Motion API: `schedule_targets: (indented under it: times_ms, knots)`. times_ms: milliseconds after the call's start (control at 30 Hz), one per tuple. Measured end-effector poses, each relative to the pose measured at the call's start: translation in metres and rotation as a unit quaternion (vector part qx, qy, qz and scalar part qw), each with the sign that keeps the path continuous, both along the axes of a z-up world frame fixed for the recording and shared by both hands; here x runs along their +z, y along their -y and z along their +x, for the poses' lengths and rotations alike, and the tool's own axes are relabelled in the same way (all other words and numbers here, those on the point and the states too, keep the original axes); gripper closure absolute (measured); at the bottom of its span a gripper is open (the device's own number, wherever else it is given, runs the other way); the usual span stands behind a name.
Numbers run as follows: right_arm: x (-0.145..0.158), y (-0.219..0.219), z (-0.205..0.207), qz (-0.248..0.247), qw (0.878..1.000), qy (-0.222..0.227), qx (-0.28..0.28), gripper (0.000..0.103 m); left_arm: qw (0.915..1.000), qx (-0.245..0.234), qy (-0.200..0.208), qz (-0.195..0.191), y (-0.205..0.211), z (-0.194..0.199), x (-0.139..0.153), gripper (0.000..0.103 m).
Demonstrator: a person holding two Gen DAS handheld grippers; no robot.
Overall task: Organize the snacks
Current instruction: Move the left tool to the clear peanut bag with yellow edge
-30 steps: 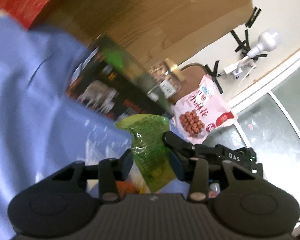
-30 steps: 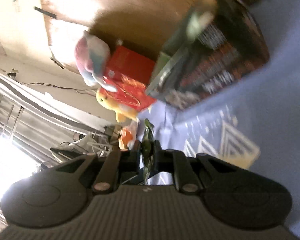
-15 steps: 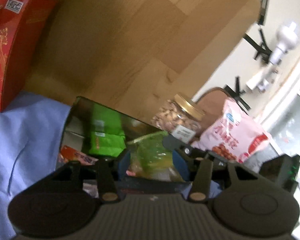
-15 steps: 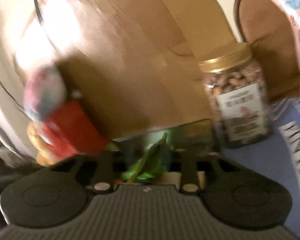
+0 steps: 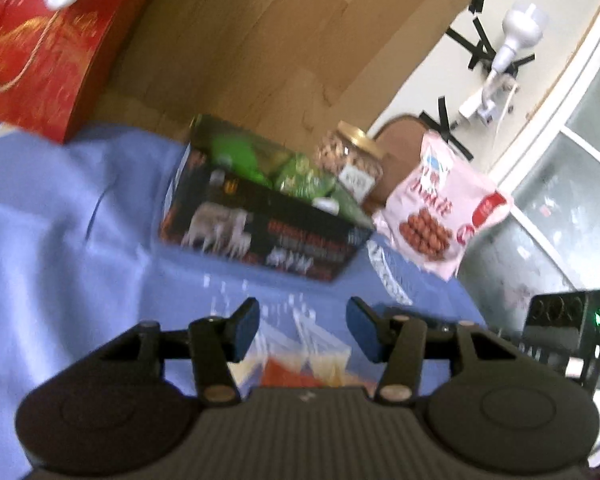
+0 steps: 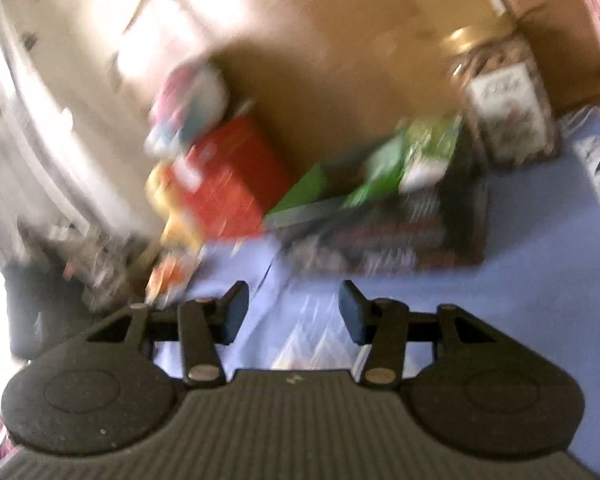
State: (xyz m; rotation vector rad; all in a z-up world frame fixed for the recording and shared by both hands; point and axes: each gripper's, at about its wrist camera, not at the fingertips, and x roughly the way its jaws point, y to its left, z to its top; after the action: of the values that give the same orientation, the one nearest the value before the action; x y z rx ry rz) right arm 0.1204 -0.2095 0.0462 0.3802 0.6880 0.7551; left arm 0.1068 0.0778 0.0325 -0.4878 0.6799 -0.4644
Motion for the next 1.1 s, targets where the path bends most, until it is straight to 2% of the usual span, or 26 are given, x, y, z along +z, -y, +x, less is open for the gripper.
schedule_targets:
  times_ms: [67,133,200,233,267,367,433,500,567,600,833,1100]
  knots:
    - [-0.008,-0.002,-0.017,-0.053,0.999,0.005,-0.002,0.05,0.9999,-0.009,-0.01,-0.006,0.002,-0.007,-0.005,0.054]
    - [-0.016,0.004,-0.029,-0.073,0.997,-0.007,-0.001,0.05,0.9994,-0.026,-0.017,-0.015,0.007,-0.012,-0.01,0.054]
    - [-0.019,0.013,-0.042,-0.082,0.996,-0.003,-0.016,0.036,0.9989,-0.04,-0.019,-0.015,0.013,-0.016,-0.013,0.054]
    - [-0.02,0.017,-0.049,-0.09,0.996,0.003,-0.023,0.023,0.9986,-0.046,-0.022,-0.012,0.018,-0.017,-0.015,0.054]
    - [-0.02,0.02,-0.056,-0.099,0.995,0.011,-0.025,0.018,0.9983,-0.051,-0.024,-0.011,0.022,-0.017,-0.017,0.054]
    - [-0.023,0.022,-0.069,-0.128,0.991,0.031,-0.013,0.018,0.9972,-0.068,-0.032,-0.007,0.036,-0.015,-0.023,0.054]
    - [-0.03,0.017,-0.073,-0.162,0.986,0.041,-0.015,0.018,0.9967,-0.073,-0.037,0.001,0.045,-0.014,-0.027,0.05]
    - [-0.032,0.012,-0.079,-0.191,0.979,0.066,-0.016,0.021,0.9961,-0.079,-0.039,0.004,0.051,-0.012,-0.032,0.05]
    - [-0.033,0.003,-0.081,-0.218,0.972,0.088,-0.014,0.053,0.9962,-0.078,-0.037,0.008,0.053,-0.013,-0.033,0.05]
    - [-0.033,0.002,-0.079,-0.218,0.972,0.091,-0.011,0.06,0.9962,-0.078,-0.038,0.01,0.054,-0.012,-0.033,0.05]
    - [-0.03,-0.013,-0.054,-0.199,0.976,0.089,-0.012,0.066,0.9986,-0.038,-0.036,0.011,0.037,-0.009,-0.03,0.05]
    - [-0.028,-0.065,-0.031,-0.188,0.973,0.115,0.061,0.064,0.9996,0.017,-0.018,-0.015,-0.009,-0.014,-0.021,0.048]
